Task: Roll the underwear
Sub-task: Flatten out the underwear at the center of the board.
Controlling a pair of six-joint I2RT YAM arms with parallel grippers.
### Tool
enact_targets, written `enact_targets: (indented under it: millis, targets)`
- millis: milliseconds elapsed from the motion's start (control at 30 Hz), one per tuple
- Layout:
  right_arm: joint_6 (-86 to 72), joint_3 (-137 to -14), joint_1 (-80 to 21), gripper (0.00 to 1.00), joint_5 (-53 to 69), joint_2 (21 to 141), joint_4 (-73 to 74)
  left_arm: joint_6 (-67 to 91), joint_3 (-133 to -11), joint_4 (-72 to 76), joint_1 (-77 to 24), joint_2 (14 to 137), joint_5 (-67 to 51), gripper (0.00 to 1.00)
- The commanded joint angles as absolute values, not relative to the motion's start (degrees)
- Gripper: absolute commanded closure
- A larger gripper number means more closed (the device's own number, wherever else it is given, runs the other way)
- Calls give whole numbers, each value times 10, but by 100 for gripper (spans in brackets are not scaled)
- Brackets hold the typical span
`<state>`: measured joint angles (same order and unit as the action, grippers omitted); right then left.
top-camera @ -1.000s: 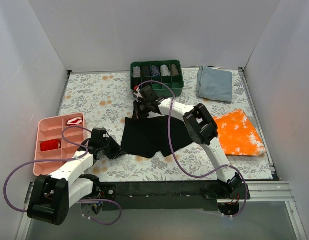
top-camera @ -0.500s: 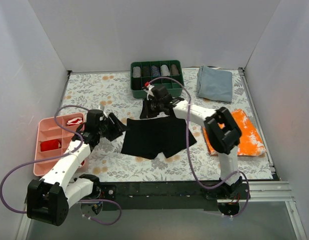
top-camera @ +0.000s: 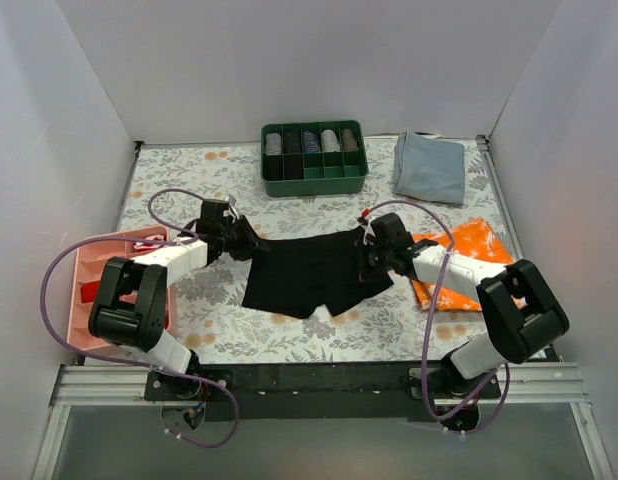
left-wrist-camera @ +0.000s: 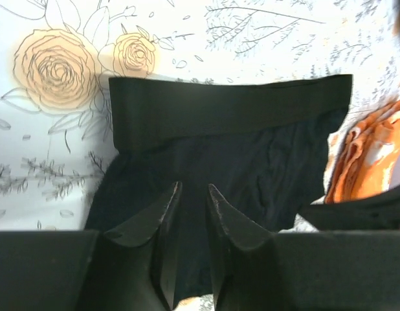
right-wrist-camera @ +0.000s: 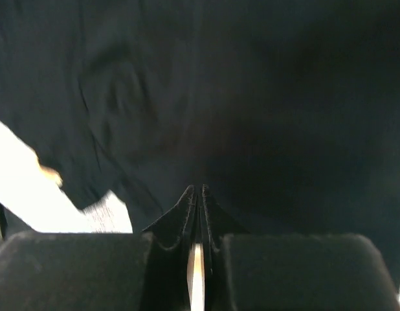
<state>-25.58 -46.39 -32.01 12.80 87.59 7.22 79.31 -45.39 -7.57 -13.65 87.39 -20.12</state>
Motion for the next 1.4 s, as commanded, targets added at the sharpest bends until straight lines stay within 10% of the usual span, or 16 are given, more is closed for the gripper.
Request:
enact_targets:
  millis: [0, 900, 1133, 1300, 1367]
  targets:
    - [-273, -407, -323, 90, 147, 805, 54, 765, -472, -12, -135, 903, -223, 81]
    - [-350, -304, -380, 94, 78, 698, 85, 718, -492, -77, -105, 936, -138, 82]
    - [-322, -349, -304, 51, -19, 595, 158, 704, -532, -126, -106, 862, -169, 48]
    - [-285, -367, -218, 51, 74, 655, 149, 716, -553, -124, -105, 851, -245, 3]
    - [-269, -374, -199, 52, 97, 681, 142, 723, -562, -118, -106, 856, -283, 2]
